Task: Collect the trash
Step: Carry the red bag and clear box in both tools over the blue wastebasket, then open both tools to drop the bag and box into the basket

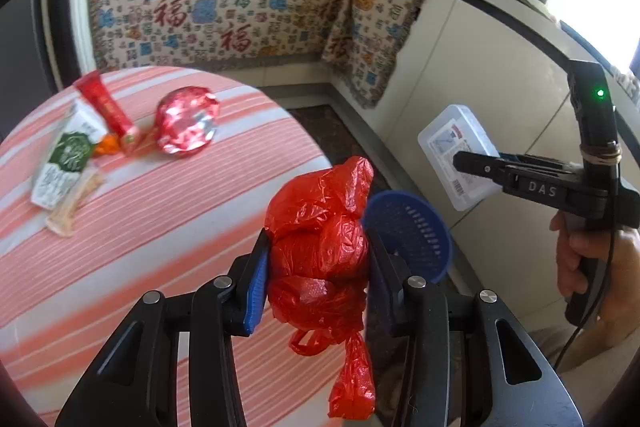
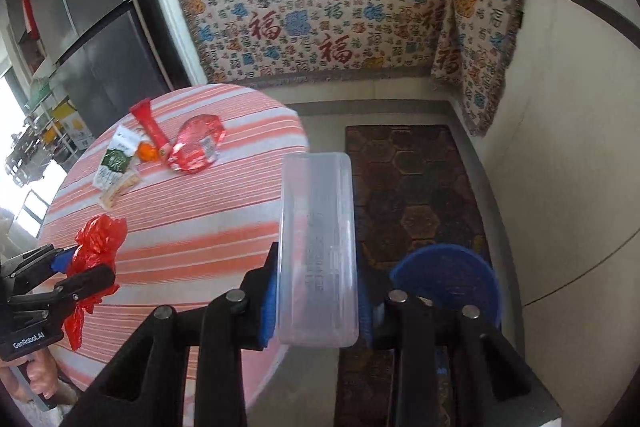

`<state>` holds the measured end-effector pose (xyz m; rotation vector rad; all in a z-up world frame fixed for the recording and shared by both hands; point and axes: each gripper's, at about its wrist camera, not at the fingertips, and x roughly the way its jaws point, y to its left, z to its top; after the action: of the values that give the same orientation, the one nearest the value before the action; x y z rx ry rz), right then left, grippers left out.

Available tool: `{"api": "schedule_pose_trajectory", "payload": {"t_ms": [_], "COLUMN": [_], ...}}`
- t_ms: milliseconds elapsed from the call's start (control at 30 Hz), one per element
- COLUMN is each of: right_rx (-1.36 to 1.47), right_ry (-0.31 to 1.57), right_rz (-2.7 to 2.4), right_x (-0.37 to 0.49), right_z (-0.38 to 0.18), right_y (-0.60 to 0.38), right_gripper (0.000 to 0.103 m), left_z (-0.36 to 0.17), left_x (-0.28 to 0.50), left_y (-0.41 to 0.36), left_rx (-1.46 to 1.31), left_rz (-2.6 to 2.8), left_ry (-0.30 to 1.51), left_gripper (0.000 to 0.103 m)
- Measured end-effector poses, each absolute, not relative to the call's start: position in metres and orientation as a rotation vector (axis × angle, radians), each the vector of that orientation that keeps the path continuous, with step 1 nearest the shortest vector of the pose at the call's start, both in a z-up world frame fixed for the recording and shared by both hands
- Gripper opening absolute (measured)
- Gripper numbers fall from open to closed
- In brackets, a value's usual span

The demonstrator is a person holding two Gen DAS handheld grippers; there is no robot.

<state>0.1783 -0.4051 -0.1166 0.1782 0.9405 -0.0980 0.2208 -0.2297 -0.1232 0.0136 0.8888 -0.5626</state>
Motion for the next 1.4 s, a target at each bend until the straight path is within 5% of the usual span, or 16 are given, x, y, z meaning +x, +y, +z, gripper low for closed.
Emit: {"api": "schedule_pose_trajectory", "payload": {"t_ms": [667, 1400], "right_rx": [0.390, 0.531], "right_ry": [1.000, 1.021], "right_rz": [-0.348, -0.391], "right_x": [0.131, 0.134], "right_z": [-0.221, -0.265], "right_y": [-0.593, -0.644], "right_gripper": [0.032, 0.033], "left_z": [-0.196, -0.271], "left_x": [0.254, 0.291], "left_y": [-0.448, -0.511], "left_rx": [0.119, 0.149], "left_rz": [-0.748, -0.729], "left_ry": [0.983, 1.057], "left_gripper": [0.045, 0.050]}}
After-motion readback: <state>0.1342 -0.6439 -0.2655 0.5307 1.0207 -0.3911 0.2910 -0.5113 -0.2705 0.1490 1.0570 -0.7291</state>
